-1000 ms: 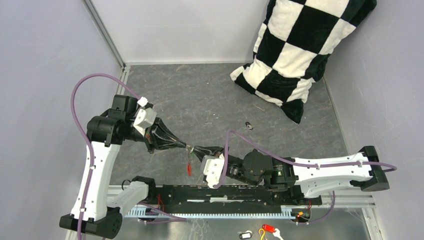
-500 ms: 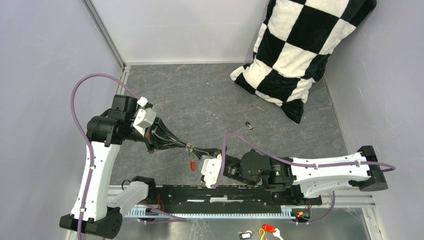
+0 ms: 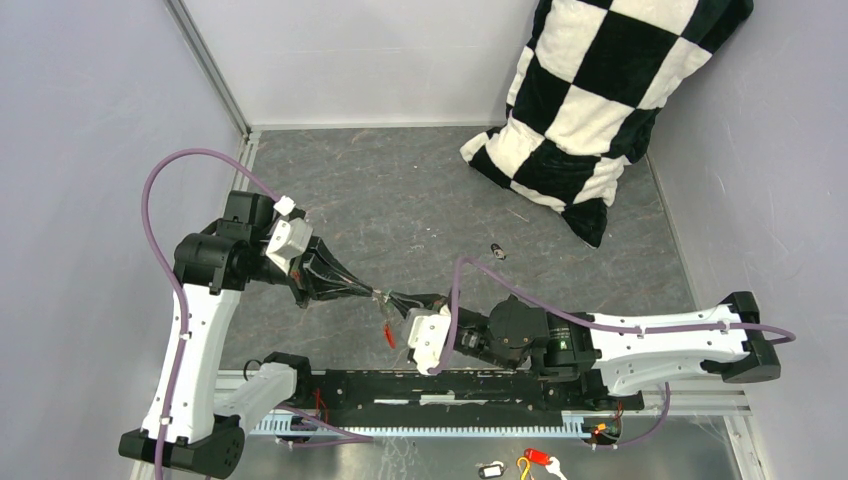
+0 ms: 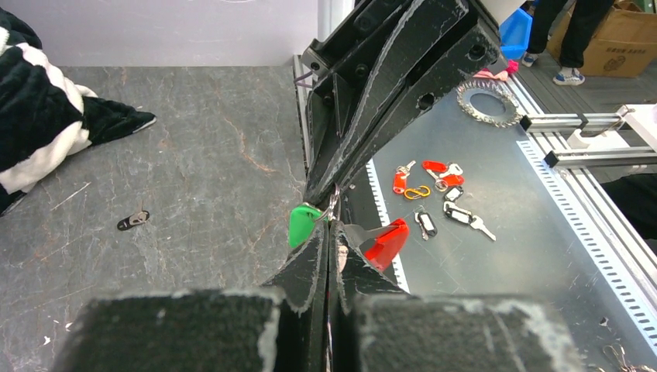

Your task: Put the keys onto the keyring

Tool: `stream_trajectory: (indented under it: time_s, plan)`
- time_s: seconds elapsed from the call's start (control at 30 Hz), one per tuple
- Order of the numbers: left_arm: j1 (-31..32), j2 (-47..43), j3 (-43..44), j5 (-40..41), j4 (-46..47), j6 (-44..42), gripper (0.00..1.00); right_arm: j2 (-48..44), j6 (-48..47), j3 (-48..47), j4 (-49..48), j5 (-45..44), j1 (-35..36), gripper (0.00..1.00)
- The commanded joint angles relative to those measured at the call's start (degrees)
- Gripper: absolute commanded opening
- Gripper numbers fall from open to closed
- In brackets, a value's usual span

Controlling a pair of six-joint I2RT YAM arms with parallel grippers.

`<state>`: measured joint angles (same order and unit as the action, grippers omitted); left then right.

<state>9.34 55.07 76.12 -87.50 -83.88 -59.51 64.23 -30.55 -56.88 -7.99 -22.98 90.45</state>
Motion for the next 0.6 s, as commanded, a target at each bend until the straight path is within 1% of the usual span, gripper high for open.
stream_trajectory:
  time_s: [0.0,0.57]
  plan:
    - [-0.20,-0.46,-0.49,-5.75,0.02,-2.20,0.02,-1.74,-1.57,-4.05,-0.21,-0.32,-0.23,0.00]
    - [-0.12,-0.83,-1.22,-6.06,0.03,-1.53,0.02,1.88,-6.40,-10.30,5.94,-0.12,-0.02,0.01]
